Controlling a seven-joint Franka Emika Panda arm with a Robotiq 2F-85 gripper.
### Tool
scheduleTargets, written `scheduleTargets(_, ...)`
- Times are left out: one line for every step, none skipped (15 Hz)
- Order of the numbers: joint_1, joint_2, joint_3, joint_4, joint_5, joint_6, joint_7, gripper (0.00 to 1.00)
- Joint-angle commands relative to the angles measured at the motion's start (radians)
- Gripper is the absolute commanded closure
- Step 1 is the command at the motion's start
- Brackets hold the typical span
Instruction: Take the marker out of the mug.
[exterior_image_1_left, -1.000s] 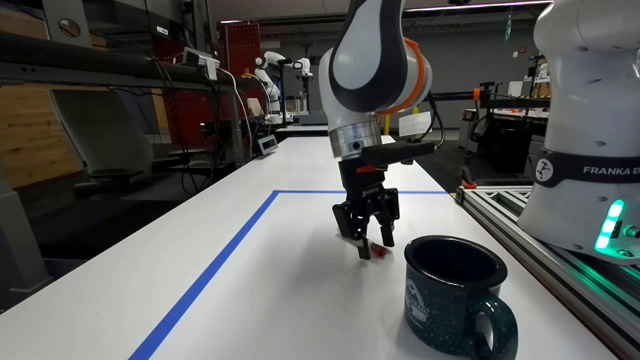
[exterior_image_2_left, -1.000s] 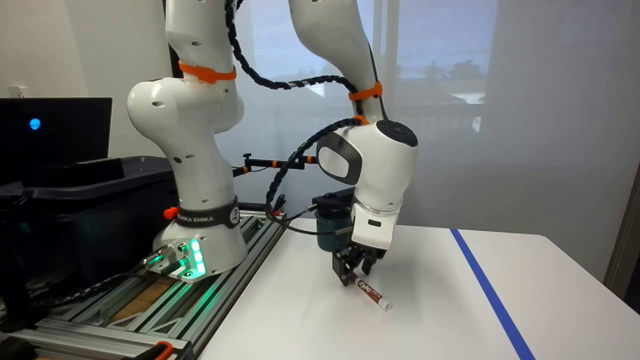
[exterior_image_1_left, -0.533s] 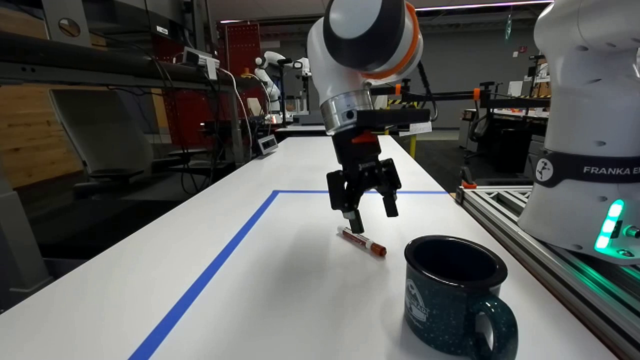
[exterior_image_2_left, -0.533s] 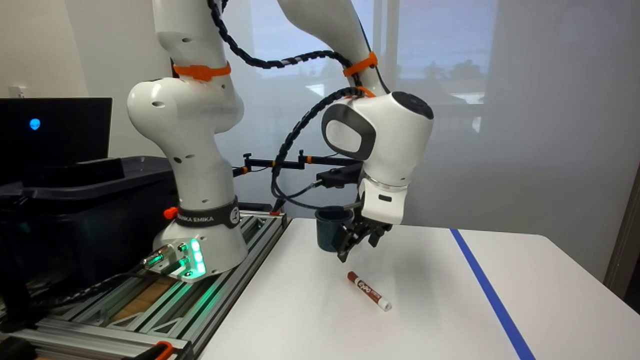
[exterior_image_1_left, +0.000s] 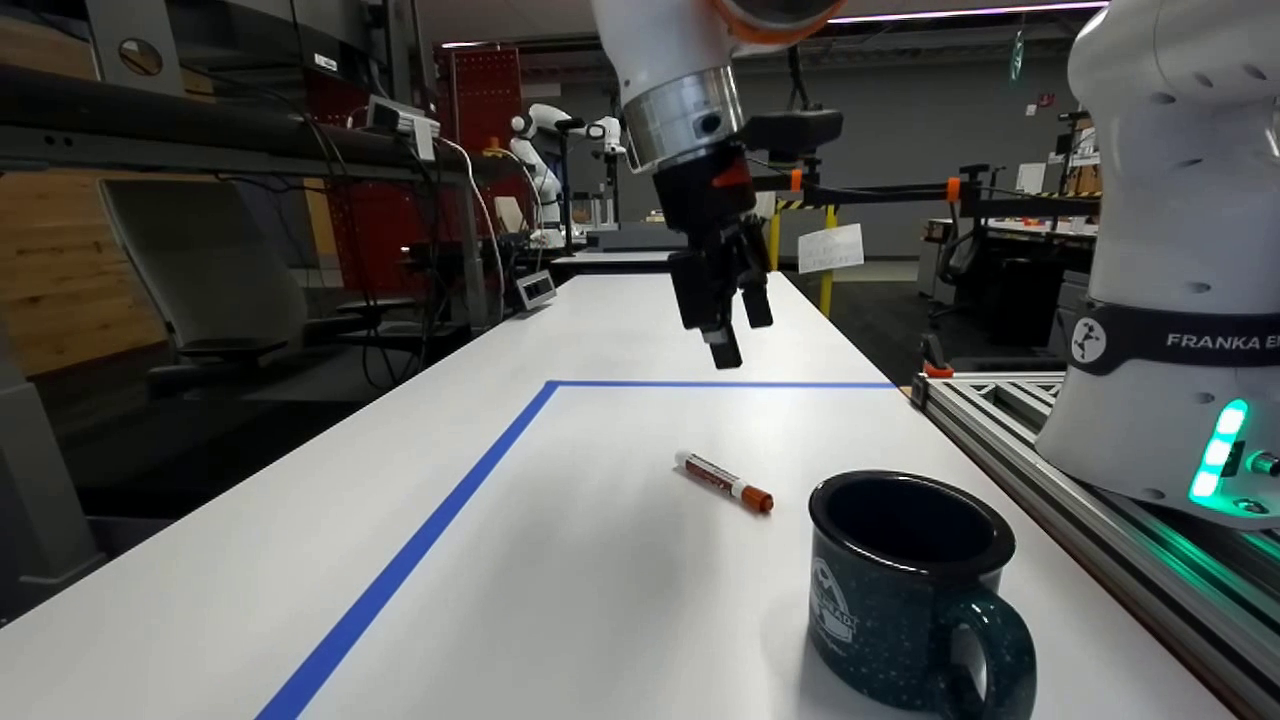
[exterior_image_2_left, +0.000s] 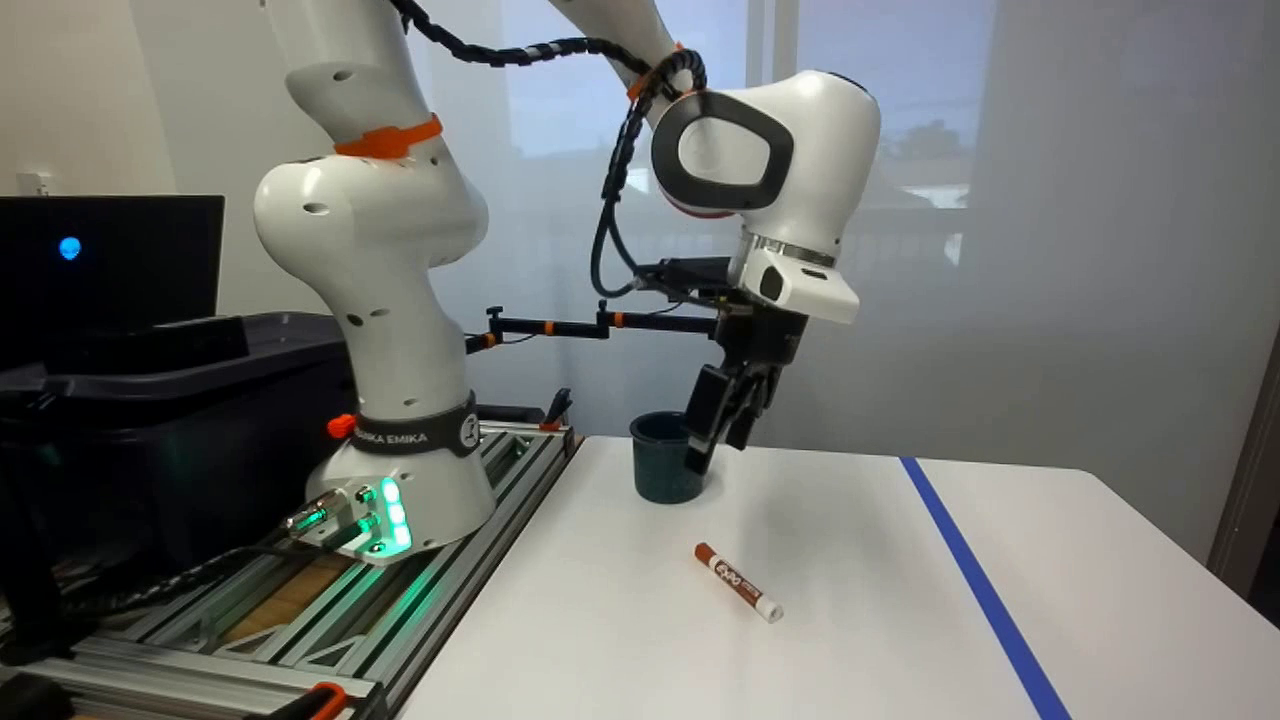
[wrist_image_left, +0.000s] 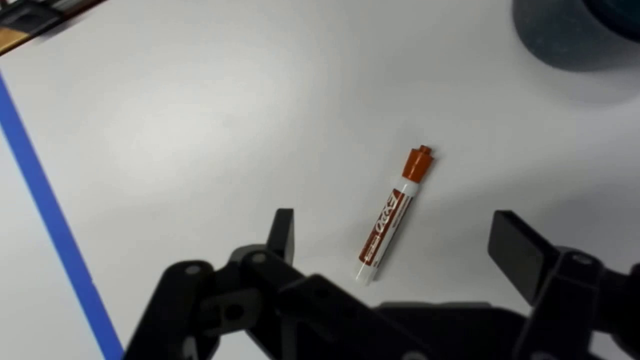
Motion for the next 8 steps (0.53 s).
scheduleTargets(-0.003,-0.156,0.068,-0.006,-0.145,-0.101,0.017,0.00)
scheduleTargets(-0.005,-0.183,0.083,-0.008,-0.177,-0.100,0.012,0.00)
scheduleTargets(-0.011,-0.212,0.096,-0.020,-0.210,-0.073,0.019,0.00)
scheduleTargets(-0.010,-0.119,0.077,0.010,-0.141,-0.062,0.000,0.00)
scheduleTargets(-0.010,-0.144,0.087,0.010,-0.161,-0.062,0.001,0.00)
scheduleTargets(-0.011,-0.163,0.093,0.008,-0.170,-0.062,0.001,0.00)
scheduleTargets(-0.011,-0.173,0.095,0.005,-0.172,-0.063,0.000,0.00)
scheduleTargets(-0.012,-0.178,0.096,0.002,-0.174,-0.063,0.000,0.00)
